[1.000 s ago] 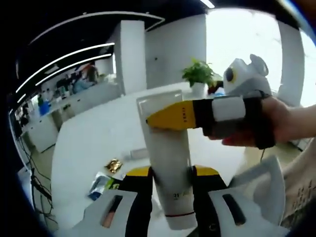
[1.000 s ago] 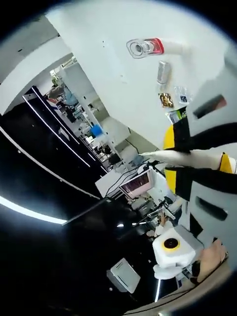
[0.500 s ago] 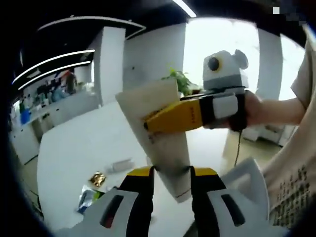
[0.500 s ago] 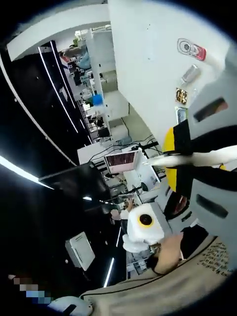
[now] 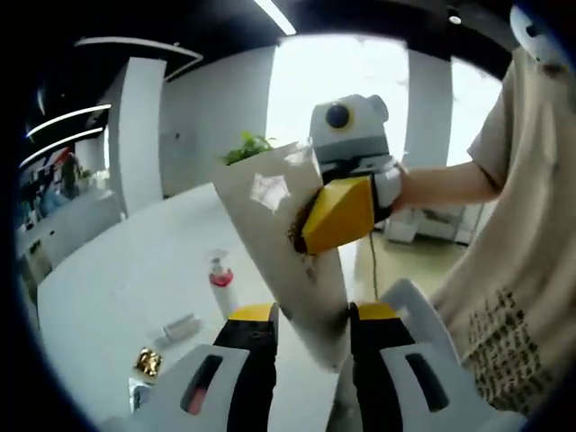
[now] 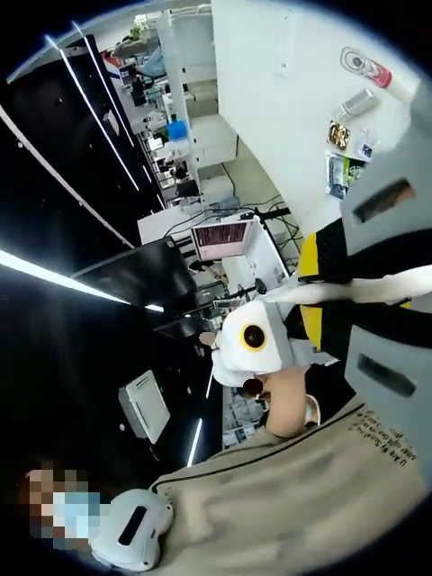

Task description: Arrange the skincare products in the storage area until every visible bottle or jar stands upright without overlapping.

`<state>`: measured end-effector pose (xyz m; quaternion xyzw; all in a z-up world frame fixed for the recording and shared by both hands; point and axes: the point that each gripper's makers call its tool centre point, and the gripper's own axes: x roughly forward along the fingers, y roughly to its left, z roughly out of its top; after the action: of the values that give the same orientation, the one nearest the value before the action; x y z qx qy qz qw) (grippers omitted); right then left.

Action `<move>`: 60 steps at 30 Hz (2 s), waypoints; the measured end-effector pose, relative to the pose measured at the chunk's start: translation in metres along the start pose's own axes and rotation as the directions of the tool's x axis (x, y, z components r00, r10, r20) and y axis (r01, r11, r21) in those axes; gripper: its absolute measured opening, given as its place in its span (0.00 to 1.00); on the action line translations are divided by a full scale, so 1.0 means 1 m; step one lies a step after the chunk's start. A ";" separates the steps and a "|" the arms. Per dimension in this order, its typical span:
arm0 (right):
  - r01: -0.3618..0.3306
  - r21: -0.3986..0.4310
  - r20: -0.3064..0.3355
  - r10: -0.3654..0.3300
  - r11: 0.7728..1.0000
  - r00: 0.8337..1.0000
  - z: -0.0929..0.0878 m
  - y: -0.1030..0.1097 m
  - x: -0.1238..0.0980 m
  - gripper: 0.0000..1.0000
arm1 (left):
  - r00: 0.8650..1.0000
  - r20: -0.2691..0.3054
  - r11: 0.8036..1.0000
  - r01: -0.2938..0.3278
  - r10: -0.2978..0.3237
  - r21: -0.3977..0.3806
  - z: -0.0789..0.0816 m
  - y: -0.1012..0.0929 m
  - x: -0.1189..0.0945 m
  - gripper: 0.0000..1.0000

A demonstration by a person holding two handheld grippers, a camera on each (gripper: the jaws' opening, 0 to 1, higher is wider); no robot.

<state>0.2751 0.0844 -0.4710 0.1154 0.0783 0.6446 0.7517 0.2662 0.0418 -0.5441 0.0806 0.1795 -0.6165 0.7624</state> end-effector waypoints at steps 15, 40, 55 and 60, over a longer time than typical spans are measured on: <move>-0.030 -0.036 -0.058 0.028 0.999 0.998 -0.014 -0.002 -0.011 0.09 | 0.999 -0.034 0.998 0.038 -0.040 -0.050 -0.011 -0.005 0.021 0.18; 0.164 -0.044 -0.267 -0.170 0.985 0.948 -0.111 -0.058 -0.028 0.16 | 0.964 -0.265 0.999 -0.015 0.007 -0.030 -0.100 0.027 0.075 0.16; 0.184 -0.034 -0.334 -0.185 0.982 0.924 -0.139 -0.066 -0.032 0.16 | 0.949 -0.315 1.000 -0.004 0.001 -0.010 -0.125 0.030 0.085 0.17; 0.185 -0.029 -0.353 -0.183 0.982 0.918 -0.146 -0.068 -0.031 0.17 | 0.945 -0.327 1.000 -0.005 0.005 -0.001 -0.130 0.031 0.086 0.17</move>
<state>0.2956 0.0546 -0.6303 -0.0083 0.2244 0.5810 0.7823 0.2890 0.0149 -0.6996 0.1812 0.3038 -0.5925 0.7237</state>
